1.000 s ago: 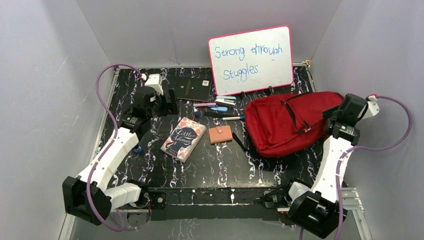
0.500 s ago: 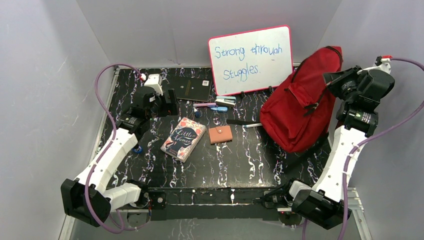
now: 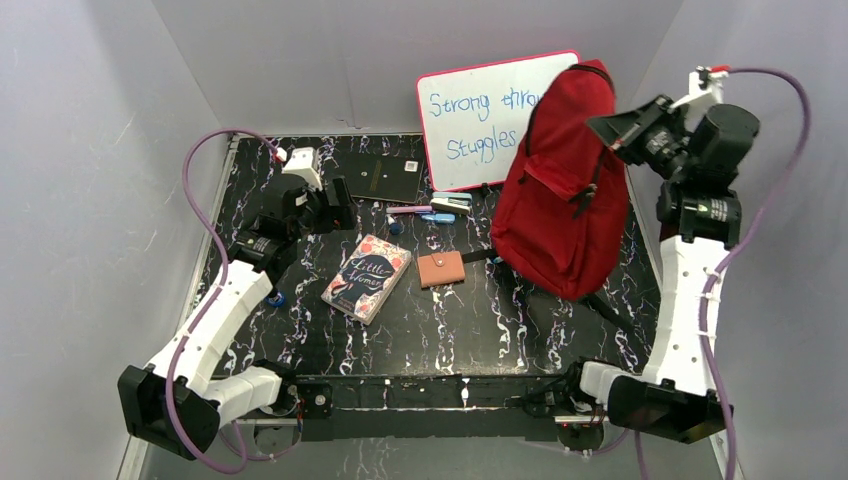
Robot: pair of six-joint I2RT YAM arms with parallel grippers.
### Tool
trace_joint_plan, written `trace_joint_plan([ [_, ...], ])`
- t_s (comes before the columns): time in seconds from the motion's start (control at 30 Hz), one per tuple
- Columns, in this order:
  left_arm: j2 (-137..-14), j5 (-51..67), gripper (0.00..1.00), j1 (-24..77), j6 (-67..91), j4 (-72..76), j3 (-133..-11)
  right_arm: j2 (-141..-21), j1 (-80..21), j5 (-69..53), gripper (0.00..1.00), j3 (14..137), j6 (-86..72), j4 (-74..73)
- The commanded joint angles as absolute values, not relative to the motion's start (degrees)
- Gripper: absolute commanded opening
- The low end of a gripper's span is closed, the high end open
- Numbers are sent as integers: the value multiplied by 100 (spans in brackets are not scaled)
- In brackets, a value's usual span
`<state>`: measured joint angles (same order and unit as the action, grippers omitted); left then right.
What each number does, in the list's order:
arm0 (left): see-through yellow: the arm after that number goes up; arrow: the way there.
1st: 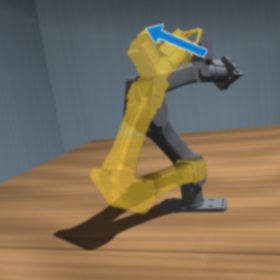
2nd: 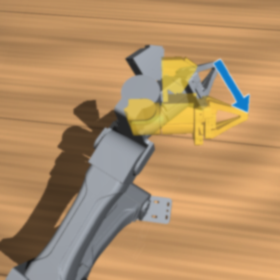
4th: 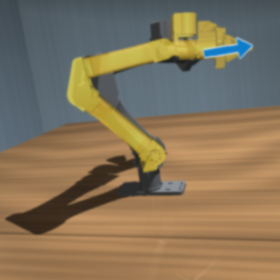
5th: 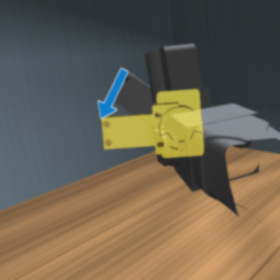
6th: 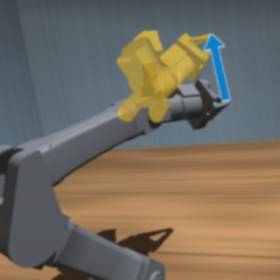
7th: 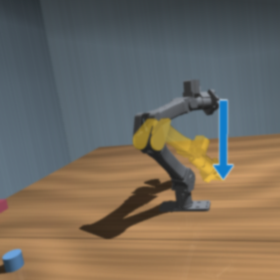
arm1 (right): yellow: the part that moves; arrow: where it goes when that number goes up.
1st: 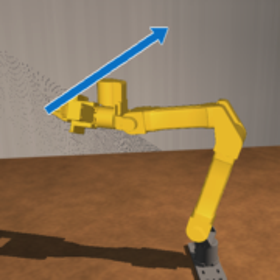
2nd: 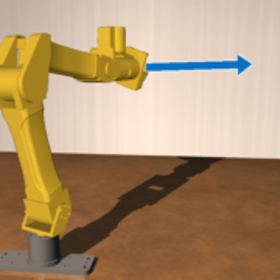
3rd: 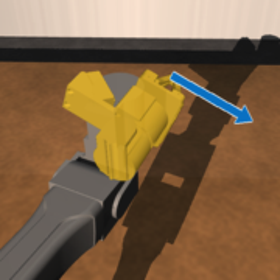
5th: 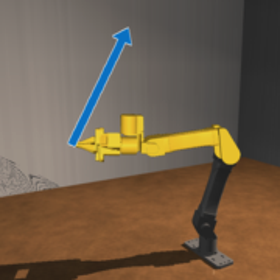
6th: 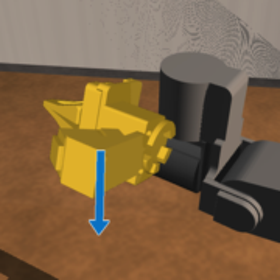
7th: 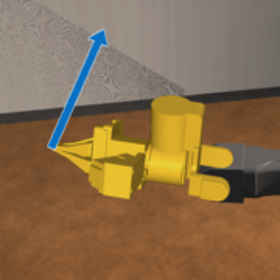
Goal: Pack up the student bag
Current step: Pick up the student bag at the center of the board.
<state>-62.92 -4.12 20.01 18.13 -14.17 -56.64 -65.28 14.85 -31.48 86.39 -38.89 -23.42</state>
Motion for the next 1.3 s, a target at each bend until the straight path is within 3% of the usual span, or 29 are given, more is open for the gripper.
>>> trace_joint_plan([
  [0.0,-6003,-640,91,2021,1881,-1484,-5714,-6755,327,-3120,0,9253,-4174,-1186],
  [0.27,-5799,-916,91,2021,1890,-1636,-5739,-8566,-2746,-1864,0,11223,-3465,-1248],
  [0.5,-5440,-1406,92,2021,1831,-1902,-5756,-9958,-3662,-1551,0,13238,-3008,-1609],
  [0.77,-5178,-1637,93,2019,1742,-2077,-5863,-9655,-3664,-954,0,12821,-2259,-1460],
  [1.03,-5140,-1569,94,2021,1600,-2194,-6429,-9314,-3661,-1326,0,12976,-1346,-1218],
  [1.17,-5081,-1221,95,2018,1362,-2174,-6902,-8652,-3663,-1614,0,12259,-472,-925],
  [1.27,-5116,-326,94,2021,988,-2096,-7257,-7930,-3665,-1701,0,11273,249,-606],
])
